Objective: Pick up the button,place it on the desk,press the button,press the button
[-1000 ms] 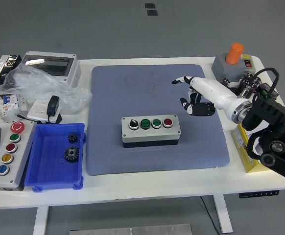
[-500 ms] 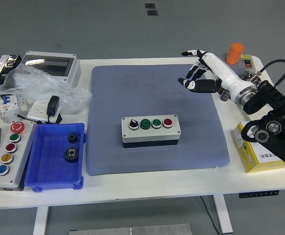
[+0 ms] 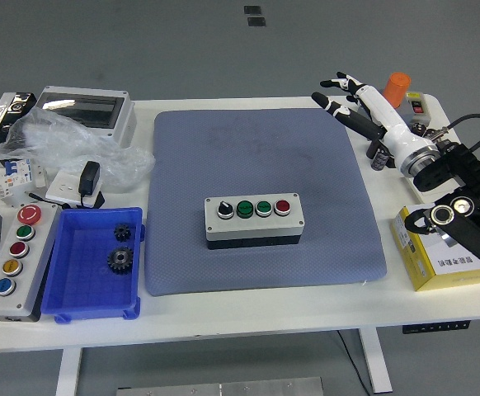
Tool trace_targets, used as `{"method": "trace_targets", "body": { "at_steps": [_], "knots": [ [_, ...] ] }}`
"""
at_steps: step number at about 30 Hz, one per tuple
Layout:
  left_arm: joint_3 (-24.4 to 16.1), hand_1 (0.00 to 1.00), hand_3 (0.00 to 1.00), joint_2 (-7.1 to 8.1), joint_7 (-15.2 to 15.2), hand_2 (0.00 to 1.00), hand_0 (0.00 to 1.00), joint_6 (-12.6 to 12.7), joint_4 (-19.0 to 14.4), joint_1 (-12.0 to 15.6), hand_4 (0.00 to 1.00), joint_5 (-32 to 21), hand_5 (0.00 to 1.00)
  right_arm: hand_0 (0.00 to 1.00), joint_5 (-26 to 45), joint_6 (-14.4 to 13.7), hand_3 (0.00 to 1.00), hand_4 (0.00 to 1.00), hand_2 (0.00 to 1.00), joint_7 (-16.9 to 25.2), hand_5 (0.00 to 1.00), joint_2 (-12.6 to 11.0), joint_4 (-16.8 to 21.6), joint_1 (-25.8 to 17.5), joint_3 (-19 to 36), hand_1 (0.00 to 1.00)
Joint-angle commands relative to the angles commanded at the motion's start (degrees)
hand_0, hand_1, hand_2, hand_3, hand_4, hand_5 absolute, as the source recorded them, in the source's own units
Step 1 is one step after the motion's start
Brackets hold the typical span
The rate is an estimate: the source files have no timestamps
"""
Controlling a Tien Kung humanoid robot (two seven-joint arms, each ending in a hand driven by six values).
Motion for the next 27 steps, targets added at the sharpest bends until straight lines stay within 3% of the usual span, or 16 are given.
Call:
{"method": "trace_targets", "body": {
  "at_steps": [3, 4, 9, 10, 13, 15, 16, 27],
  "knots": [
    [0.14, 0.706, 0.640, 0.05, 0.04, 0.635, 0.675, 0.00, 0.03, 0.10, 0.604, -0.12, 0.370, 0.962, 5.69, -0.86, 0.866, 0.998, 0.986, 4.13, 0.916, 0.50, -1.82, -0.45, 1.14, 0.951],
    [0.19, 0.707, 0.641, 0.07, 0.05, 0.635, 0.675, 0.00, 0.04, 0.14, 0.614, -0.16, 0.363, 0.937, 7.68, -0.67, 0.865, 0.998, 0.915, 5.47, 0.979, 0.63, -2.33, -0.59, 1.45, 0.889],
    [0.21, 0.707, 0.641, 0.18, 0.08, 0.635, 0.675, 0.01, 0.07, 0.39, 0.614, -0.25, 0.363, 0.937, 16.40, 1.38, 0.865, 0.998, 0.915, 11.25, 0.979, 1.17, -3.83, -1.48, 2.61, 0.889],
    [0.16, 0.707, 0.642, 0.19, 0.08, 0.636, 0.676, 0.01, 0.07, 0.42, 0.621, -0.20, 0.365, 0.838, 17.86, 1.69, 0.840, 0.998, 0.772, 12.28, 0.998, 1.28, -3.91, -1.65, 2.81, 0.744],
    [-0.07, 0.707, 0.642, 0.20, 0.05, 0.636, 0.676, 0.03, 0.08, 0.47, 0.621, -0.07, 0.365, 0.838, 22.38, 1.95, 0.840, 0.998, 0.772, 14.97, 0.998, 1.55, -3.74, -2.05, 3.54, 0.744],
    [-0.16, 0.707, 0.642, 0.17, 0.05, 0.636, 0.676, 0.03, 0.08, 0.48, 0.621, -0.04, 0.365, 0.838, 24.69, 1.64, 0.840, 0.998, 0.772, 15.65, 0.998, 1.58, -3.41, -2.24, 4.00, 0.744],
    [-0.22, 0.707, 0.642, 0.16, 0.05, 0.636, 0.676, 0.02, 0.08, 0.51, 0.625, -0.03, 0.368, 0.822, 25.57, 1.42, 0.917, 0.998, 0.779, 15.77, 0.998, 1.58, -3.26, -2.32, 4.20, 0.734],
    [-0.55, 0.707, 0.643, 0.11, -0.02, 0.636, 0.676, 0.04, 0.13, 0.72, 0.629, -0.17, 0.370, 0.809, 24.27, 0.02, 0.878, 0.998, 0.840, 14.42, 0.979, 1.54, -2.22, -2.86, 5.58, 0.760]
  ]
}}
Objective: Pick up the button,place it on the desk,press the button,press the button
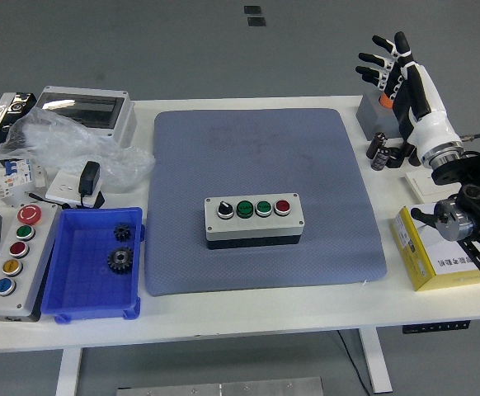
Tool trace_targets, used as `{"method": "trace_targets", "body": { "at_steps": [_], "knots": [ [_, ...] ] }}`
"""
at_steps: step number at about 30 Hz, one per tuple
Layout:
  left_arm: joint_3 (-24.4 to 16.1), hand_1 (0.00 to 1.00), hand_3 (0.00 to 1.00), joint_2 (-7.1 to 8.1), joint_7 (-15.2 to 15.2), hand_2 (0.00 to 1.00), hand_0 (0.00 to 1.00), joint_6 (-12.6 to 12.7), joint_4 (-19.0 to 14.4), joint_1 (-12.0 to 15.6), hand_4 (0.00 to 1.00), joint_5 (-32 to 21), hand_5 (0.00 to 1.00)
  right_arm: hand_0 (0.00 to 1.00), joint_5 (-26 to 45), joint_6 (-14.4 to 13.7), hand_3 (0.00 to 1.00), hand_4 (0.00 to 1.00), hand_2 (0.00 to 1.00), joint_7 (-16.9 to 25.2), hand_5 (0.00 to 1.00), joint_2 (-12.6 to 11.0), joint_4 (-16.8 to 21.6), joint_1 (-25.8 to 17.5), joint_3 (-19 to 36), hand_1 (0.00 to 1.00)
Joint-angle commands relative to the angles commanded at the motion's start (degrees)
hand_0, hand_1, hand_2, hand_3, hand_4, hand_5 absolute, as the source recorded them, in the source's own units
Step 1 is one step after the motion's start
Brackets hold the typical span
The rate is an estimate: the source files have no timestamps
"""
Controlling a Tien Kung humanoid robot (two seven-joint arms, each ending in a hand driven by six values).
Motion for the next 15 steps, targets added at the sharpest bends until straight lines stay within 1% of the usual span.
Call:
{"method": "trace_targets", "body": {
  "at_steps": [1, 6, 7, 12, 13, 15],
  "knots": [
    [-0.08, 0.707, 0.643, -0.02, -0.01, 0.636, 0.676, 0.00, -0.01, -0.03, 0.632, 0.05, 0.373, 0.779, -0.15, 0.00, 0.759, 0.998, 0.839, -0.12, 0.665, 0.02, 0.06, 0.00, -0.01, 0.755],
    [-0.31, 0.707, 0.643, -0.05, -0.09, 0.636, 0.676, 0.02, -0.02, -0.09, 0.632, 0.18, 0.373, 0.779, -0.35, 0.21, 0.759, 0.998, 0.839, -0.48, 0.665, 0.10, 0.18, -0.05, -0.25, 0.755],
    [-0.32, 0.707, 0.644, -0.05, -0.09, 0.637, 0.676, 0.03, -0.02, -0.08, 0.634, 0.18, 0.374, 0.777, -0.36, 0.30, 0.480, 0.998, 0.816, -0.56, 0.597, 0.11, 0.19, -0.06, -0.31, 0.767],
    [-0.32, 0.707, 0.644, -0.09, -0.13, 0.637, 0.676, 0.05, 0.00, 0.03, 0.634, 0.10, 0.374, 0.777, -0.23, 0.91, 0.480, 0.998, 0.816, -0.75, 0.597, 0.22, 0.16, -0.11, -0.64, 0.767],
    [-0.35, 0.707, 0.644, -0.10, -0.14, 0.636, 0.676, 0.05, 0.00, 0.03, 0.635, 0.10, 0.374, 0.769, -0.24, 1.04, 0.228, 0.998, 0.703, -0.81, 0.547, 0.24, 0.15, -0.11, -0.71, 0.739],
    [-0.39, 0.707, 0.644, -0.13, -0.15, 0.636, 0.676, 0.05, 0.00, 0.03, 0.635, 0.09, 0.374, 0.769, -0.23, 1.27, 0.228, 0.998, 0.703, -0.88, 0.547, 0.27, 0.13, -0.09, -0.79, 0.739]
  ]
}}
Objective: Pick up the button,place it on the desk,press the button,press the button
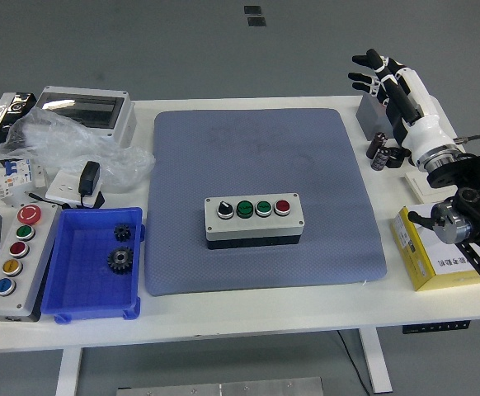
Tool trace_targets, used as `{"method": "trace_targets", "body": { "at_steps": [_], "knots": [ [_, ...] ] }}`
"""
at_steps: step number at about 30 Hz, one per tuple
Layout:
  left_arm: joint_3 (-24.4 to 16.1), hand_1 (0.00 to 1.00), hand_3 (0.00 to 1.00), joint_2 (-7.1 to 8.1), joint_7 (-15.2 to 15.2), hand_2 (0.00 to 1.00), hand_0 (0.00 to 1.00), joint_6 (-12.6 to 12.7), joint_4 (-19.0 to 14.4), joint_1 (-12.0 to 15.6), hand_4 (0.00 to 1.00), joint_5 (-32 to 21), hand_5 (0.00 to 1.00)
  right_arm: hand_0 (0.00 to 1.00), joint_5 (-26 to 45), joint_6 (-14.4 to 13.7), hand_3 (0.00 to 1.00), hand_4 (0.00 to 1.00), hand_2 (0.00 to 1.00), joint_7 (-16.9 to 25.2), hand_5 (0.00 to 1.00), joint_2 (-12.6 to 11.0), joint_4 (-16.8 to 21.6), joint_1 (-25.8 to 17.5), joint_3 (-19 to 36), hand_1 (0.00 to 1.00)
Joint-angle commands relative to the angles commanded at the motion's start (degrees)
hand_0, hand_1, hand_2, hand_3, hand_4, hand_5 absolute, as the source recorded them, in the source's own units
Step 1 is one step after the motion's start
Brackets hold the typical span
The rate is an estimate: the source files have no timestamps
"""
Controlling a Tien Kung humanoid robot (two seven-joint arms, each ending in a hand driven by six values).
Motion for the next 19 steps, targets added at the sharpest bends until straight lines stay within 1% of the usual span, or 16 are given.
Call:
{"method": "trace_targets", "body": {
  "at_steps": [3, 4, 9, 10, 15, 16, 19],
  "knots": [
    [-0.05, 0.707, 0.644, -0.06, -0.01, 0.636, 0.676, 0.00, 0.00, 0.00, 0.635, -0.04, 0.374, 0.769, 0.12, 0.31, 0.228, 0.998, 0.703, -0.02, 0.547, 0.05, -0.05, 0.06, -0.04, 0.739],
    [-0.04, 0.707, 0.644, -0.08, -0.02, 0.636, 0.676, 0.00, 0.01, 0.01, 0.635, -0.10, 0.374, 0.766, 0.17, 0.43, 0.207, 0.998, 0.693, -0.03, 0.524, 0.07, -0.09, 0.11, -0.06, 0.739],
    [-0.32, 0.707, 0.644, -0.16, -0.06, 0.636, 0.676, 0.03, 0.00, -0.02, 0.635, -0.14, 0.374, 0.766, 0.51, 1.10, 0.207, 0.998, 0.693, -0.20, 0.524, 0.12, -0.42, 0.51, -0.41, 0.739],
    [-0.40, 0.707, 0.644, -0.20, -0.07, 0.636, 0.677, 0.04, 0.00, -0.03, 0.635, -0.13, 0.374, 0.761, 0.60, 1.25, 0.206, 0.998, 0.717, -0.25, 0.516, 0.15, -0.52, 0.69, -0.57, 0.739],
    [-0.59, 0.707, 0.644, -0.49, -0.09, 0.636, 0.677, 0.09, 0.04, 0.04, 0.635, -0.12, 0.374, 0.761, 0.77, 2.00, 0.206, 0.998, 0.717, -0.42, 0.516, 0.35, -0.91, 1.74, -1.32, 0.739],
    [-0.68, 0.707, 0.644, -0.52, -0.11, 0.636, 0.675, 0.11, 0.05, 0.07, 0.636, -0.07, 0.374, 0.760, 0.82, 2.21, 0.232, 0.998, 0.730, -0.43, 0.520, 0.41, -1.01, 1.94, -1.45, 0.739],
    [-0.96, 0.707, 0.644, -0.60, -0.16, 0.636, 0.675, 0.15, 0.06, 0.11, 0.636, 0.10, 0.374, 0.760, 0.90, 2.75, 0.232, 0.998, 0.730, -0.47, 0.520, 0.46, -1.22, 2.36, -1.79, 0.739]
  ]
}}
